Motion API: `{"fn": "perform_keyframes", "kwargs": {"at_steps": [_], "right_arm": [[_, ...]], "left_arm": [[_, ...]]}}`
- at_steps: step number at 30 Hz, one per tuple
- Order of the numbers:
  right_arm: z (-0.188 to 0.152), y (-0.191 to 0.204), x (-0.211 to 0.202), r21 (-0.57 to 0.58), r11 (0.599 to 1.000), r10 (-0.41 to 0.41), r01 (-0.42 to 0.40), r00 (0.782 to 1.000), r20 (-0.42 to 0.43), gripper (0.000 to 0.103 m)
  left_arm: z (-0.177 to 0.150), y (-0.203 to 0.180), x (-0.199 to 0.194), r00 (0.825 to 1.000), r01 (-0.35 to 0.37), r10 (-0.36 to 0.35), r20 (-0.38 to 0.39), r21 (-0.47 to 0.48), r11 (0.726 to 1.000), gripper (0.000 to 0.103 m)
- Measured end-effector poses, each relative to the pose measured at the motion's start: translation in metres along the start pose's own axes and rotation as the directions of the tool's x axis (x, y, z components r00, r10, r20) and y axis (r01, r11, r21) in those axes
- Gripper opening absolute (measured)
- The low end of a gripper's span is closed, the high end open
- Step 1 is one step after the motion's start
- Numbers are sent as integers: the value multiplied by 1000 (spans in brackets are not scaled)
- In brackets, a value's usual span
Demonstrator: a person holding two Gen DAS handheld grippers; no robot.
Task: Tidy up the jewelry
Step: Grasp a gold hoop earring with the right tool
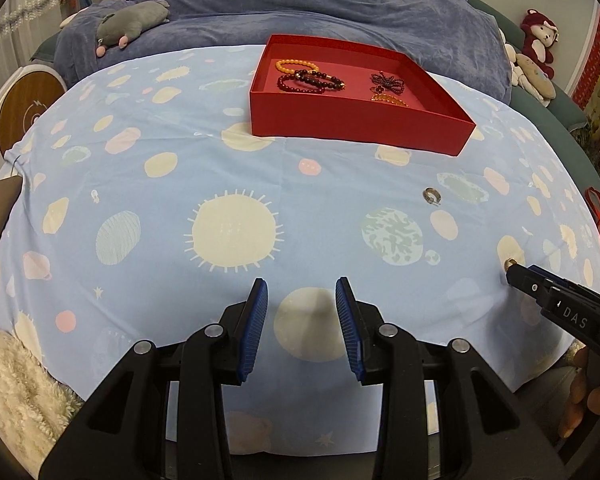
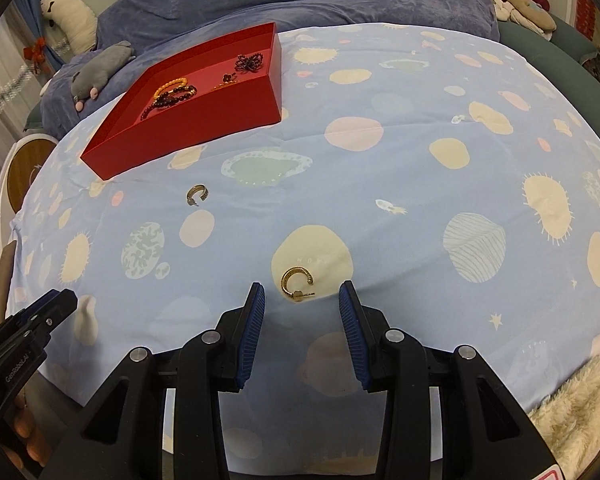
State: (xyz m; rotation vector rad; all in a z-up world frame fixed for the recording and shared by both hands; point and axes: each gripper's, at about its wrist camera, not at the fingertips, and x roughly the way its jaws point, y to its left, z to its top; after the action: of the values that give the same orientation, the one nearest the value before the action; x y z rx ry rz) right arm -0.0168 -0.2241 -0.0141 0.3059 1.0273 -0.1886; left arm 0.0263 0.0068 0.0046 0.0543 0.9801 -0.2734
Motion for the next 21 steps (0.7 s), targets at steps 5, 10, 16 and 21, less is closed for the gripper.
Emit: {"fn": "perform_keyframes", "kwargs": {"at_steps": [5,10,16,21], "right_arm": [[0,3,3,-18,1000,-11,11,1000,10,39],[0,6,4,-47,998,-34,35,999,18,38],[-1,8,4,-62,997,-53,54,998,22,36],[-1,8,4,-64,995,-69,70,997,22,32]], "left_arm": [[-1,1,0,1000,-1,1,2,-7,1000,34],[-3,2,1,1000,-9,9,-1,-3,1000,34],[-4,2,1,1000,-9,9,0,-3,1000,34],[-4,3,1,1000,-11,11,-4,-4,1000,35]]}}
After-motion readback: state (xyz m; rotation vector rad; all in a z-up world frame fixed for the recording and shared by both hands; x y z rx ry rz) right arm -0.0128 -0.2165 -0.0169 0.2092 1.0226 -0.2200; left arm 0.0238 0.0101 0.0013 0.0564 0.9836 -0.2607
